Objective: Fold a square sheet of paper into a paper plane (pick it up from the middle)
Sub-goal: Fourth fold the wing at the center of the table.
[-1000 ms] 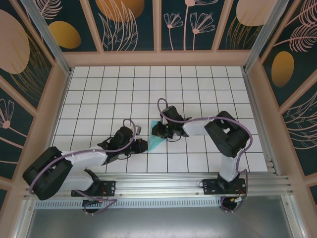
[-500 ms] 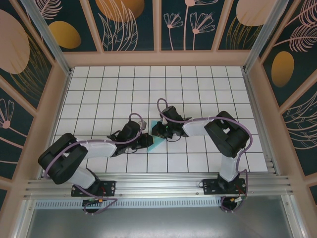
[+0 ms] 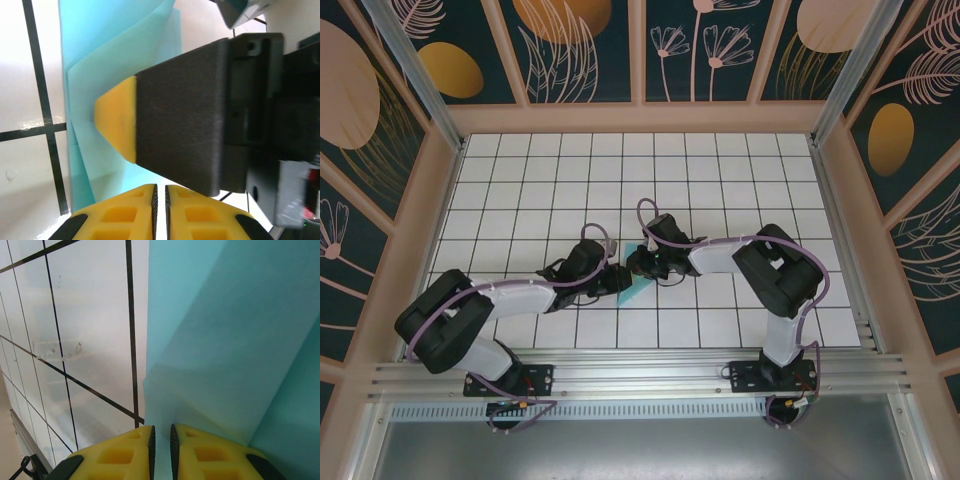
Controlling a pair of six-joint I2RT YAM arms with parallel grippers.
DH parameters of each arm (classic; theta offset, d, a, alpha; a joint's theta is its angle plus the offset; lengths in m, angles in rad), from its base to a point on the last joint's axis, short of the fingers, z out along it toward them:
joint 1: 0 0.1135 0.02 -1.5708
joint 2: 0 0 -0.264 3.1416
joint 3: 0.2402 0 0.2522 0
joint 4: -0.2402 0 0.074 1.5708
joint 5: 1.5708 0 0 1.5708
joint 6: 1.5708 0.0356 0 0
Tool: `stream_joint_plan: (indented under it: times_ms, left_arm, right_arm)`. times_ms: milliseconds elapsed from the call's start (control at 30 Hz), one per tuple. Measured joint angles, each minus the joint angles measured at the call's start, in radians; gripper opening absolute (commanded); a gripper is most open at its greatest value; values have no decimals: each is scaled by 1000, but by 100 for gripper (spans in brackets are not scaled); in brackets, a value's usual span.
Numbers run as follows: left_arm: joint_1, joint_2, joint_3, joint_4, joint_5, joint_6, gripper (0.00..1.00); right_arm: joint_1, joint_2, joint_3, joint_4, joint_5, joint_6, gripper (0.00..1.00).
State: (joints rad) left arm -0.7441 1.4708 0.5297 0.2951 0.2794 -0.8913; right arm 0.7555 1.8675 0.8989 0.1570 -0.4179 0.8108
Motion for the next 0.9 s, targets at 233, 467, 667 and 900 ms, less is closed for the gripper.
stream_joint_plan:
  times_ms: [233,467,667,900]
  left_arm:
    - [0,22,10,0,30,7,16]
    - [0,97,18,7,44,7,13]
    - [0,98,8,-4,26,7,13]
    - [0,104,-20,1,27,24,14]
  right_arm:
    - [0,1,0,3,0,2,21]
    - [1,2,0,4,0,2,21]
    - [1,2,0,4,1,2,21]
    - [4,6,6,2,1,2,21]
